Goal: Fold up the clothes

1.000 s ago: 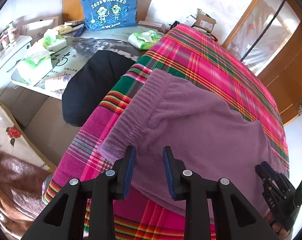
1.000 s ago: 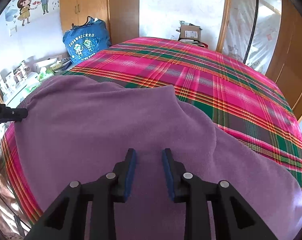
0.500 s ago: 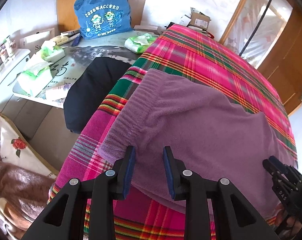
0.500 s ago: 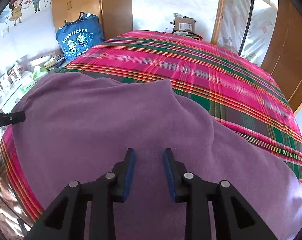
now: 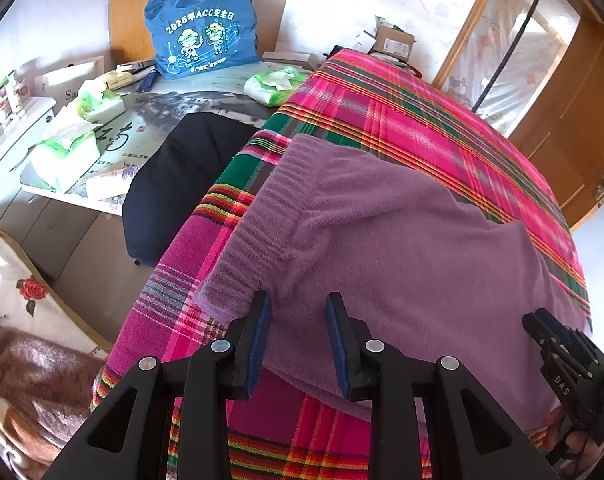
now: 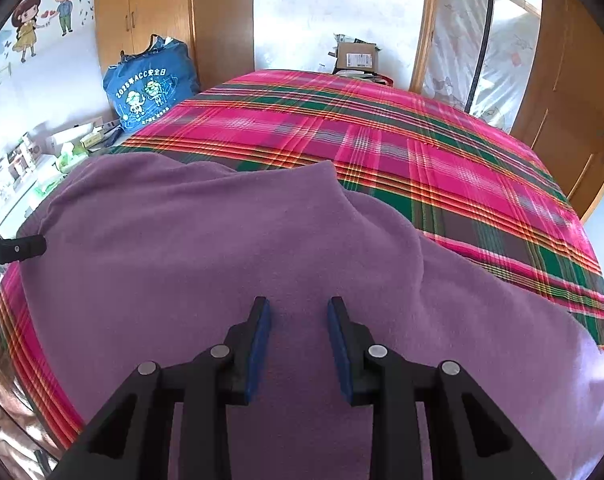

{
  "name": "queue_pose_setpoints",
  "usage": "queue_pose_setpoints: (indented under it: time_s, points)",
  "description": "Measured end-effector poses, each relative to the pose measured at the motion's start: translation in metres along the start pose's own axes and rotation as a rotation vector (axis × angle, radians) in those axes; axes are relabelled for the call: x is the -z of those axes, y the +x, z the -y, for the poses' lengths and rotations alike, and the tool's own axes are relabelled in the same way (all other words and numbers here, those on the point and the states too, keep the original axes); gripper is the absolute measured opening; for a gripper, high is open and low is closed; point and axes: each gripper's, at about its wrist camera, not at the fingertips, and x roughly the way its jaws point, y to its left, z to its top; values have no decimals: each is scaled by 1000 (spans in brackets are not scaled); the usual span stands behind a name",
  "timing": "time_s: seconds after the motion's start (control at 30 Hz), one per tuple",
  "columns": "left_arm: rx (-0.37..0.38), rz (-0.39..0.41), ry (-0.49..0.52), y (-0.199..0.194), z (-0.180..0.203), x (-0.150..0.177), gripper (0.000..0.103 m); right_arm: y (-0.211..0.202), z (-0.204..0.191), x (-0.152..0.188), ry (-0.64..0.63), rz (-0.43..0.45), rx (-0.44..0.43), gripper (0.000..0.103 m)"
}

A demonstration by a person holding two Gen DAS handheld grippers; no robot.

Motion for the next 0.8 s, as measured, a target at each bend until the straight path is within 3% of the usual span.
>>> queue_pose_setpoints:
  time_s: [0.2, 0.3, 0.4, 0.43, 0.5, 0.6, 0.8]
  points:
    - [54, 46, -28, -17, -10, 1, 30, -4, -6, -2, -30, -7, 16, 30]
    - [106, 66, -82, -27, -24, -2, 29, -14, -14, 0, -39, 50, -23, 30]
    - [35, 104, -106, -37, -32, -3, 30, -29, -31, -2, -100, 135, -41, 30]
    - [42, 111, -116, -40, -36, -4, 30, -34, -37, -2, -121, 161, -51, 30]
    - [61, 114, -135, -43, -43, -5, 30, -38, -48, -4, -141, 182, -93, 30]
    - [29, 97, -180, -41, -55, -5, 30, -36, -75, -8, -211, 182, -164, 30]
    - [72, 43, -269, -32, -77, -3, 30, -30, -142, -13, -389, 186, -284, 30]
